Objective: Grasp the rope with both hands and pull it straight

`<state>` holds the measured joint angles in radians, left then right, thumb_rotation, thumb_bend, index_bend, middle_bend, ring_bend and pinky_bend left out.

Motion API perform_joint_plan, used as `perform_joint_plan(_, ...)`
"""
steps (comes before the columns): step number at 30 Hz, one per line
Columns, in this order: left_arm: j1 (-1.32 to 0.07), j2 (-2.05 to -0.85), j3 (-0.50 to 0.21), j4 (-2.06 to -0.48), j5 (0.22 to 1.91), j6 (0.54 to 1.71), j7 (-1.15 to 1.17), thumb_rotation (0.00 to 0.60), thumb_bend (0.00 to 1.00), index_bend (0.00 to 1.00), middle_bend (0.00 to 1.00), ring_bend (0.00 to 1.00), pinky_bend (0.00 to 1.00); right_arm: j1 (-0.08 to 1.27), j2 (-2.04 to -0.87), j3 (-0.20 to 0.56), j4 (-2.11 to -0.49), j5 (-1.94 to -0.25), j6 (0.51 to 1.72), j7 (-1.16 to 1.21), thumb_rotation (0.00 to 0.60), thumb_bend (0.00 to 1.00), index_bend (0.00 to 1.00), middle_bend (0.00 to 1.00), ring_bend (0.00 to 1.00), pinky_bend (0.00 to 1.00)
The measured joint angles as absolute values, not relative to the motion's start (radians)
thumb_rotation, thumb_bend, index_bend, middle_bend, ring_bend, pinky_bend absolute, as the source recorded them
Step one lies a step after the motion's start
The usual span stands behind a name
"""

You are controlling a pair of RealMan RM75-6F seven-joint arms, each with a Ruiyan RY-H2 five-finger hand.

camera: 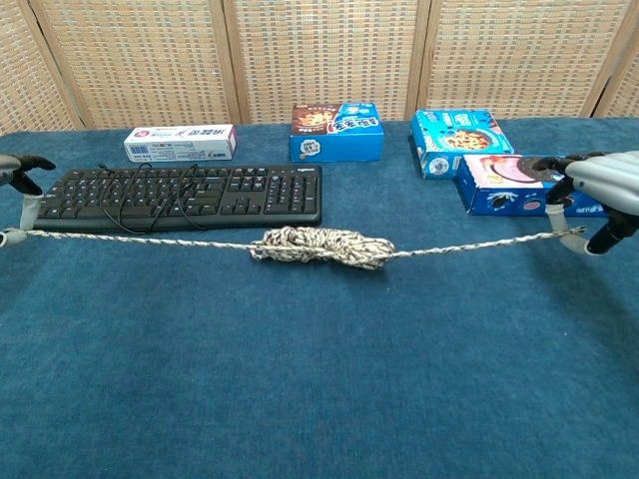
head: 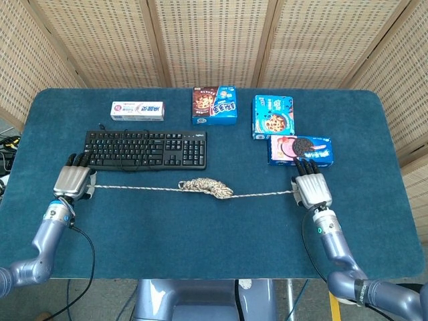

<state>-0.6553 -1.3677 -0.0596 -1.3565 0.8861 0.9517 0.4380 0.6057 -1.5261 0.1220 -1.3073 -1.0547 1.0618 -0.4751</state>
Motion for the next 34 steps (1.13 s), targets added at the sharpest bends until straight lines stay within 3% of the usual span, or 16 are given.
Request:
perform_joint_plan(3,-0.651,-1.367,-0.063,-1.359,0.892,0.956,0.434,0.600,0.47,0.64,0.00,0.00,0.00,0.602,-1.526,0.124,-1.310,-1.058,1.062,-0.470,0.600,0.46,0.63,0.02,0.00,0.00)
perform_joint_plan(4,-0.649,-1.366,-0.064,-1.360,0.895,0.957,0.433,0.600,0.41,0.59,0.00,0.00,0.00,0.600,-1.525,0.125,-1.312,-1.059,1.064,-0.468,0.600,0.44,0.57,0.01,0.00,0.00)
perform_joint_plan(6,-0.646,-1.362,-0.064,-1.363,0.907,0.958,0.421,0.600,0.14,0.22,0.00,0.00,0.00,0.594,-1.522,0.126,-1.321,-1.061,1.068,-0.462,0.600,0.31,0.34,0.00,0.00,0.00)
perform_joint_plan(8,-0.641,-1.356,-0.065,-1.367,0.921,0.959,0.403,0.600,0.01,0.01,0.00,0.00,0.00,0.589,-1.519,0.128,-1.331,-1.063,1.074,-0.456,0.600,0.07,0.07,0.00,0.00,0.00)
perform_joint_plan(10,-0.633,-1.345,-0.067,-1.374,0.948,0.961,0.366,0.600,0.00,0.00,0.00,0.00,0.00,0.581,-1.513,0.132,-1.347,-1.069,1.088,-0.440,0.600,0.00,0.00,0.00,0.00,0.00)
perform_joint_plan(16,-0.585,-1.292,-0.068,-1.419,1.075,1.017,0.217,0.600,0.00,0.00,0.00,0.00,0.00,0.544,-1.482,0.132,-1.391,-1.156,1.164,-0.348,0.600,0.00,0.00,0.00,0.00,0.00)
perform_joint_plan(28,-0.348,-1.171,0.002,-1.505,1.351,1.356,-0.014,0.600,0.00,0.00,0.00,0.00,0.00,0.345,-1.334,0.044,-1.450,-1.436,1.485,-0.120,0.600,0.00,0.00,0.00,0.00,0.00)
perform_joint_plan(34,-0.233,-1.158,0.048,-1.472,1.423,1.473,-0.063,0.600,0.00,0.00,0.00,0.00,0.00,0.259,-1.274,0.011,-1.456,-1.476,1.549,-0.085,0.600,0.00,0.00,0.00,0.00,0.00)
